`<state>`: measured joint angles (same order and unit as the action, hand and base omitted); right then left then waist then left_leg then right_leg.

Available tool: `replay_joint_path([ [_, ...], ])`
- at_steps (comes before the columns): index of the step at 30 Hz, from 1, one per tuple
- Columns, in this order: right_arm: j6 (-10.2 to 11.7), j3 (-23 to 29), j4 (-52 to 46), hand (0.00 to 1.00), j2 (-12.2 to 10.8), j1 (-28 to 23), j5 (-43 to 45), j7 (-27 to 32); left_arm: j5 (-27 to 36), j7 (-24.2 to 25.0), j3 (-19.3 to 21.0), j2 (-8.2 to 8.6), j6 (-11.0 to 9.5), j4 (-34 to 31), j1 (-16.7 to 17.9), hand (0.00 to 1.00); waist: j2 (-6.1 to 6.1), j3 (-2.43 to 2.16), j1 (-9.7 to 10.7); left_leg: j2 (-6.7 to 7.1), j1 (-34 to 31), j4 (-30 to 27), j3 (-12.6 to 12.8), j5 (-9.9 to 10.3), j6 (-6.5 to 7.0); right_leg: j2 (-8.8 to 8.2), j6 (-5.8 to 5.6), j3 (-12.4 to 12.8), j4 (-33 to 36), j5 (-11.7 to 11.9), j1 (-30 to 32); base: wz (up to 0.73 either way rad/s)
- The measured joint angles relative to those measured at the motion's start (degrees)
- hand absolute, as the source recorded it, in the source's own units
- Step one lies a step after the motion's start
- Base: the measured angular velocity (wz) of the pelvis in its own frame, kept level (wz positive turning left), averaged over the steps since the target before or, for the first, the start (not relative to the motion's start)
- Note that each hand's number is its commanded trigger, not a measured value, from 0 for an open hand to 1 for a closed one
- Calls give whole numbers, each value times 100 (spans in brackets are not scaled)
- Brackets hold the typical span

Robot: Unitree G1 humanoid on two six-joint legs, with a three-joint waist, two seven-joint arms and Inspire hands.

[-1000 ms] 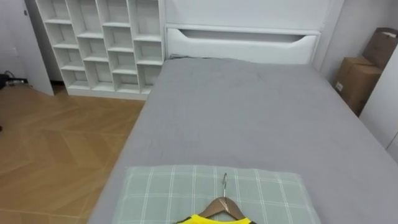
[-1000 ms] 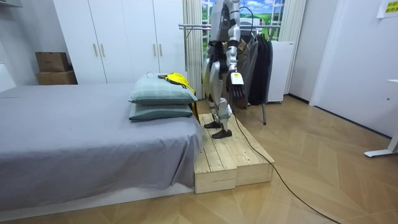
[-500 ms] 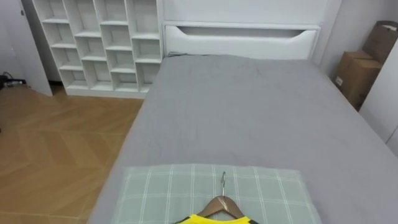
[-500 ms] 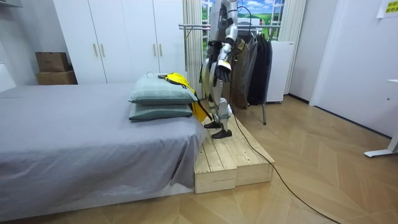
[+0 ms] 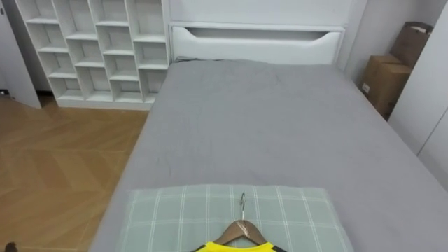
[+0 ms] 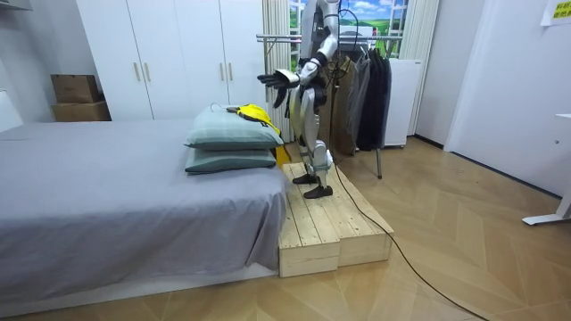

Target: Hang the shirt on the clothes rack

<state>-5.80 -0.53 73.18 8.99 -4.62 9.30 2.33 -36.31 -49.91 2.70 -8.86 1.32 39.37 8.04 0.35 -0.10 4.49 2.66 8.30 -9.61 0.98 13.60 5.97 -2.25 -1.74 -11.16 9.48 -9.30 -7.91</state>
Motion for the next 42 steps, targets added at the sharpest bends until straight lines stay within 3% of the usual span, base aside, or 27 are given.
replay_joint_path([
  [4,91,-46,63,0,3,79,2,49,-361,11,-268,0,-19,0,-91,0,41,3,165,-5,-3,7,13,0,-1,2,0,8,1,0,6,0],
  [9,105,-66,63,0,37,81,4,-126,-499,86,-383,-1,-55,-4,-294,0,30,4,206,-8,5,10,54,0,-1,5,0,37,-1,0,14,-4],
  [13,101,-150,68,0,59,126,26,-267,-517,196,-583,-16,-54,-4,-314,0,-9,14,223,-16,8,25,168,0,-1,19,0,174,6,0,71,-13],
  [21,88,-163,58,0,61,130,34,-380,-739,465,-679,-18,-55,-7,-394,0,-52,11,328,-19,-8,44,221,0,-1,24,1,181,-4,1,120,-4],
  [28,93,-164,56,0,48,133,226,-372,-1295,582,-874,53,-53,-169,-403,0,-86,5,343,-18,-75,42,227,0,-1,27,1,258,5,1,185,0],
  [34,82,-211,40,0,34,138,351,-370,-1335,838,-1211,125,-21,-169,-404,0,-114,14,407,-19,-81,53,227,0,-1,31,1,260,2,1,189,0],
  [42,103,-209,43,0,16,146,314,-301,-1329,1194,-1276,141,-21,-102,-570,0,-95,39,504,-19,-78,91,356,0,-1,35,-1,335,-81,2,198,-7],
])
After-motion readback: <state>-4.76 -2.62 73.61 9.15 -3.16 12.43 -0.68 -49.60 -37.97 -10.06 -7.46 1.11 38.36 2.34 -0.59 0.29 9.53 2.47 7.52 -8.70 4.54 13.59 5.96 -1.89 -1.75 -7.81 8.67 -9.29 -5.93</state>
